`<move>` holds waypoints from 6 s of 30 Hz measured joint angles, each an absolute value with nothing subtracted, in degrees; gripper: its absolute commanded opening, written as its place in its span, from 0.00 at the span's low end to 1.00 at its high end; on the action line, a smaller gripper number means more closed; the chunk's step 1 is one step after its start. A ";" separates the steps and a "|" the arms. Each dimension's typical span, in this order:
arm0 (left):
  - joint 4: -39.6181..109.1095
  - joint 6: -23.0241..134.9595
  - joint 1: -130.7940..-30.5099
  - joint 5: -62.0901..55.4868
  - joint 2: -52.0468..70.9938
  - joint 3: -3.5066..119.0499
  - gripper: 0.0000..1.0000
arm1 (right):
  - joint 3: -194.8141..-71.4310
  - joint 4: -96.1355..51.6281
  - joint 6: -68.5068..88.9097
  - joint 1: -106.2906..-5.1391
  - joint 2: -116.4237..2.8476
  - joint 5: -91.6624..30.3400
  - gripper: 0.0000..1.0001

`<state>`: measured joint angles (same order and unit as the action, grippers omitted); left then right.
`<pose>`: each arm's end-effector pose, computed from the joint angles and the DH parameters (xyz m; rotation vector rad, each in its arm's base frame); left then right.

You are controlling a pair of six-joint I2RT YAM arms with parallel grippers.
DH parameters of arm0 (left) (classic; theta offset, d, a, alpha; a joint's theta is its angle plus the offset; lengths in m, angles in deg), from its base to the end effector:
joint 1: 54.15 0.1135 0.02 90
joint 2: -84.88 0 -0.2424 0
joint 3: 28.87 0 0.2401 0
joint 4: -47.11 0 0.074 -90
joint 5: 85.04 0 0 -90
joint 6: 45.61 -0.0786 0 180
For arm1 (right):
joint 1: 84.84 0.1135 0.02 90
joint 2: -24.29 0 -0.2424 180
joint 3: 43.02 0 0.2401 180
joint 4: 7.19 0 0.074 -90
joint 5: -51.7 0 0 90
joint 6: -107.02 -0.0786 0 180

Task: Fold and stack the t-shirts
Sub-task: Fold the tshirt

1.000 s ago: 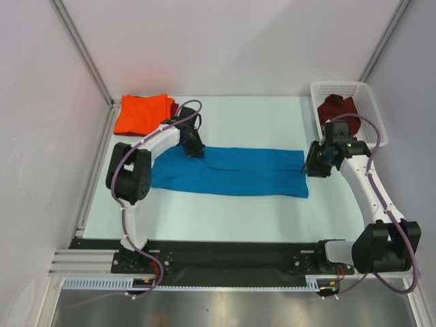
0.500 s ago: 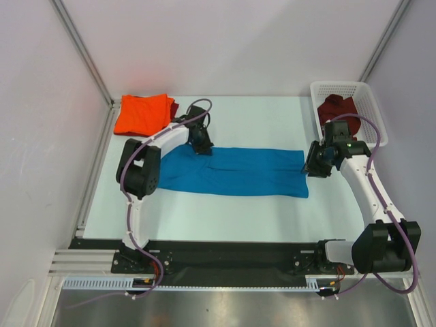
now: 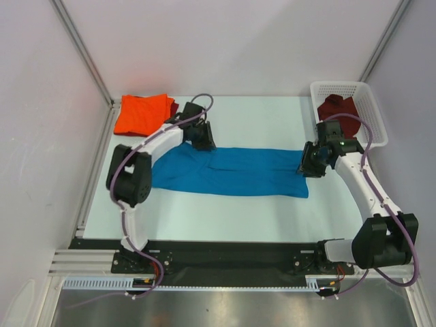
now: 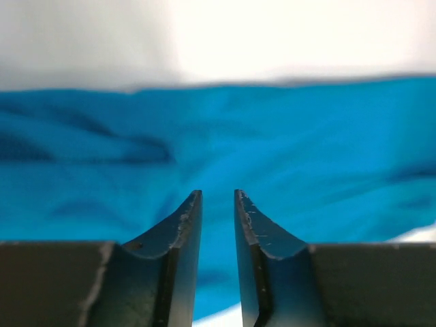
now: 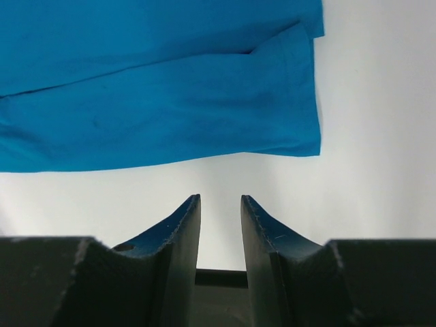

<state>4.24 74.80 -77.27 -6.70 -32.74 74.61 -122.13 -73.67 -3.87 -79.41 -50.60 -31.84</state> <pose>0.4052 -0.1903 0.1430 -0.0887 2.6543 -0.5960 0.2650 0.0341 0.2306 0.3235 2.6606 0.2979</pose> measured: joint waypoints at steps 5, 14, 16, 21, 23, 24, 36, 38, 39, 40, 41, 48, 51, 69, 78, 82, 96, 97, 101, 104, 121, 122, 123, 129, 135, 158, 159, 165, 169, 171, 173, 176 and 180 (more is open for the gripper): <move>4.33 73.21 -76.50 -5.89 -19.85 72.47 0.29 | -122.35 -72.33 -4.44 -77.01 -53.44 -31.82 0.38; 7.06 76.20 -63.71 -5.98 -3.52 52.78 0.19 | -128.49 -68.77 -5.92 -69.64 -64.63 -31.12 0.42; 6.53 77.03 -60.59 -5.98 -3.28 47.60 0.18 | -131.05 -67.26 -6.62 -67.61 -67.87 -30.23 0.44; 3.93 77.95 -56.33 -6.22 -3.17 39.67 0.16 | -136.03 -65.10 -7.37 -64.94 -75.28 -28.30 0.47; 3.91 77.93 -55.58 -6.57 -2.91 38.86 0.16 | -138.02 -65.01 -7.30 -64.50 -78.38 -28.32 0.47; 4.22 77.95 -55.30 -6.92 -2.58 38.44 0.16 | -139.09 -65.16 -7.15 -64.29 -80.11 -28.32 0.47; 5.97 78.36 -51.76 -6.61 -9.27 37.09 0.14 | -145.36 -66.41 -2.93 -64.00 -91.58 -34.53 0.57; 5.11 78.34 -51.61 -7.05 -11.06 38.66 0.14 | -145.34 -66.43 -1.84 -64.07 -92.52 -36.61 0.57; 4.96 78.30 -51.61 -7.07 -11.67 39.27 0.14 | -145.15 -66.34 -1.29 -64.15 -92.94 -37.50 0.57; 4.39 78.26 -51.61 -7.18 -12.39 40.08 0.15 | -144.69 -66.06 -0.98 -64.42 -93.11 -38.07 0.57; 3.69 78.21 -51.58 -7.27 -13.03 40.82 0.15 | -143.81 -65.82 -0.61 -64.59 -93.22 -38.71 0.57; -1.49 76.46 -50.95 -7.88 -16.70 45.72 0.14 | -136.84 -60.29 0.18 -64.90 -88.92 -39.19 0.59; -2.54 75.44 -50.51 -8.45 -17.44 46.75 0.15 | -134.30 -60.92 0.02 -65.14 -86.69 -38.99 0.65; 0.22 72.40 -49.14 -6.20 -15.56 45.28 0.17 | -112.40 -68.64 -7.23 -89.11 -51.96 -26.47 0.54; 2.01 71.35 -48.68 -4.73 -11.04 42.57 0.50 | -122.15 -68.73 -3.47 -80.68 -63.98 -27.82 0.64; 1.57 71.26 -48.33 -2.79 -5.51 42.55 0.53 | -130.24 -69.06 -1.53 -76.70 -70.80 -30.62 0.66; 1.70 77.34 -57.84 -2.40 -3.50 44.04 0.50 | -150.02 -71.48 4.09 -72.31 -93.79 -39.36 0.66; 1.68 77.95 -58.97 -2.24 -4.68 44.41 0.50 | -150.26 -71.52 4.28 -72.31 -94.25 -39.71 0.66; 2.14 81.12 -61.86 -2.09 -10.78 46.20 0.50 | -149.87 -71.72 4.94 -72.26 -94.75 -41.05 0.66; 2.36 82.67 -61.86 -2.09 -15.35 47.40 0.51 | -147.29 -70.30 4.96 -72.20 -94.64 -41.85 0.66; 8.04 84.31 -61.64 -2.35 -7.83 36.69 0.54 | -125.91 -62.39 0.77 -73.18 -81.00 -42.44 0.67; 7.23 84.20 -61.64 -2.24 -6.69 35.88 0.54 | -125.82 -63.04 0.79 -73.29 -80.85 -42.44 0.67; 6.21 83.83 -61.64 -2.07 -5.79 35.53 0.54 | -125.93 -63.70 0.79 -73.33 -80.85 -42.51 0.67; 1.42 81.01 -61.64 0.27 0.65 37.33 0.55 | -135.70 -71.07 0.63 -70.49 -80.98 -45.59 0.70; 4.13 77.84 -61.38 -0.21 1.48 46.79 0.56 | -153.43 -69.99 -1.33 -60.42 -82.14 -43.62 0.72; 8.13 75.74 -56.06 -8.41 -13.16 49.15 0.34 | -190.37 -69.06 -5.51 -41.44 -117.00 -36.65 0.31; 8.09 75.68 -55.98 -8.41 -13.68 49.13 0.34 | -190.37 -69.75 -5.66 -40.90 -117.02 -37.40 0.32; 8.13 75.57 -55.80 -8.45 -15.32 48.67 0.34 | -190.11 -73.05 -6.19 -39.11 -117.05 -39.95 0.37; 8.17 75.55 -55.74 -8.80 -15.67 48.04 0.34 | -189.17 -73.86 -6.27 -38.73 -117.05 -41.44 0.37; 8.22 75.50 -55.72 -8.80 -15.83 47.69 0.34 | -188.95 -74.08 -6.27 -38.67 -117.05 -42.03 0.37; 8.35 75.50 -55.72 -8.80 -15.89 47.16 0.34 | -188.95 -73.97 -6.27 -38.67 -117.15 -42.42 0.36; 8.39 75.52 -55.72 -8.80 -15.98 46.53 0.34 | -189.01 -73.69 -6.27 -38.69 -117.61 -42.66 0.35; 8.52 75.52 -55.72 -8.80 -15.98 46.29 0.34 | -189.03 -73.69 -6.34 -38.71 -119.01 -42.82 0.34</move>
<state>8.52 75.52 -55.72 -8.80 -15.98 46.29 -189.03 -73.69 -6.34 -38.71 -119.01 -42.82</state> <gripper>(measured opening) 0.340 0.346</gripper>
